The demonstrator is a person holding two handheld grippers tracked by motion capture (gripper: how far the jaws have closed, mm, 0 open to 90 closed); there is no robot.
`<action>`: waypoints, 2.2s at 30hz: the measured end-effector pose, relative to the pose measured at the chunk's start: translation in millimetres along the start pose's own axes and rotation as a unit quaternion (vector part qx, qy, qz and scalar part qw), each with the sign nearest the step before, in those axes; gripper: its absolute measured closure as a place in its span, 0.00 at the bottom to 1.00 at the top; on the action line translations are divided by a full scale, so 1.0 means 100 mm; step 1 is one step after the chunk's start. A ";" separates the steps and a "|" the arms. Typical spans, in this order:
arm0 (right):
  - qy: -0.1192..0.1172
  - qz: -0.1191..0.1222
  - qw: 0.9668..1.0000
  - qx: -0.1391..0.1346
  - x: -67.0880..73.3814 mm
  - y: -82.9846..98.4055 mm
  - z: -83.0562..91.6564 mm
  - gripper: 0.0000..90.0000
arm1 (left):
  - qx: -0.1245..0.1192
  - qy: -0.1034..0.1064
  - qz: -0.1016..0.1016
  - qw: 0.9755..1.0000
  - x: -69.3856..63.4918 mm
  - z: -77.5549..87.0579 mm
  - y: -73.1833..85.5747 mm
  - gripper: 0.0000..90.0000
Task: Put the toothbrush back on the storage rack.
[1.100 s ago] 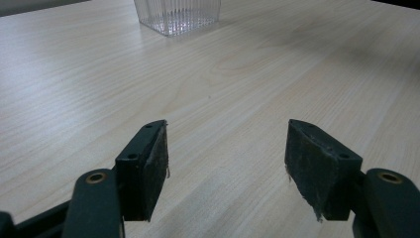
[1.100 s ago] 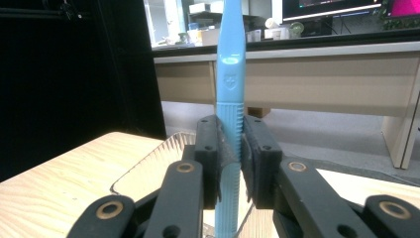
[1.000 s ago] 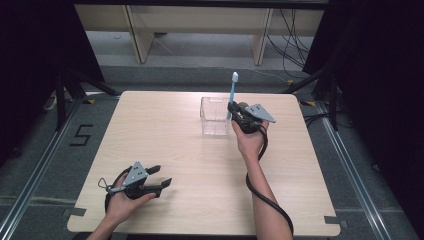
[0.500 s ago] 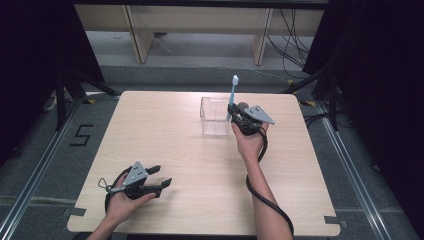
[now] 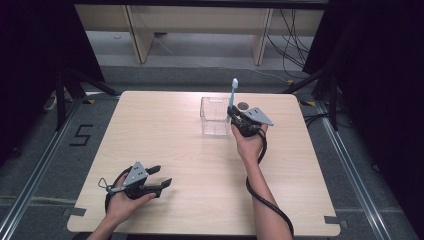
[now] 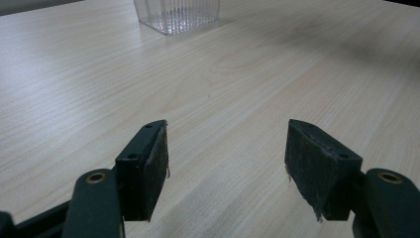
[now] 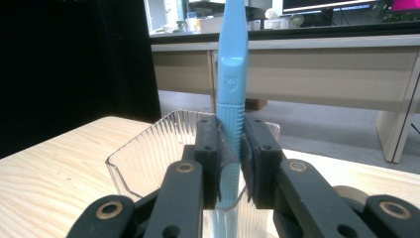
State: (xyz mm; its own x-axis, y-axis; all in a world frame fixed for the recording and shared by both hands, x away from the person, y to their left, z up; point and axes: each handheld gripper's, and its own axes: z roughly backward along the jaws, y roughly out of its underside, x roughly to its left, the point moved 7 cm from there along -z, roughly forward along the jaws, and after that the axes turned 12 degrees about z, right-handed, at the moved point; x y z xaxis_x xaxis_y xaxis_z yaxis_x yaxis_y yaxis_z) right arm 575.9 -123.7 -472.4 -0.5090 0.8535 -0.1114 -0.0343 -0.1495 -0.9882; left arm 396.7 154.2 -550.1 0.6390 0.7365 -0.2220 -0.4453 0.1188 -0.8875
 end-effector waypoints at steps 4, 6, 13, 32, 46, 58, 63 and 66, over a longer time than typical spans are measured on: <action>0.002 -0.008 1.000 0.007 0.02 0.03 0.01 0.88 | 0.003 -0.001 -0.001 1.000 0.00 0.00 0.00 0.37; -0.002 0.000 1.000 0.005 0.01 0.03 -0.01 0.87 | 0.002 0.000 -0.001 1.000 0.00 0.00 0.00 0.37; -0.003 -0.002 1.000 0.009 0.01 0.06 0.00 0.87 | 0.003 -0.001 -0.001 1.000 0.00 0.00 0.00 0.37; -0.001 -0.002 1.000 0.011 0.03 0.12 -0.01 0.87 | 0.003 -0.001 -0.002 1.000 0.00 0.00 0.00 0.37; -0.002 0.000 1.000 0.018 0.03 0.17 -0.01 0.87 | -0.002 0.004 0.000 1.000 -0.01 -0.01 0.00 0.37; 0.001 -0.001 1.000 0.018 0.01 0.17 0.01 0.83 | 0.002 0.000 -0.002 1.000 -0.01 0.00 0.00 0.37; 0.002 0.006 1.000 0.026 -0.01 0.18 0.03 0.80 | 0.001 0.001 -0.001 1.000 -0.02 0.00 0.01 0.37; 0.002 0.005 0.999 0.031 -0.03 0.20 0.06 0.77 | 0.001 0.001 -0.001 1.000 -0.02 0.00 0.01 0.37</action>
State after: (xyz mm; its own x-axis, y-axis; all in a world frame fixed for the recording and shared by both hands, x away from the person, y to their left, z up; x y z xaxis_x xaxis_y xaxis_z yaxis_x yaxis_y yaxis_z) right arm 571.7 -132.0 -490.8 -0.5055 0.8541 -0.1223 -0.0827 -0.1890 -0.9785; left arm 395.7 152.9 -550.3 0.6416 0.7347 -0.2204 -0.4452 0.1226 -0.8870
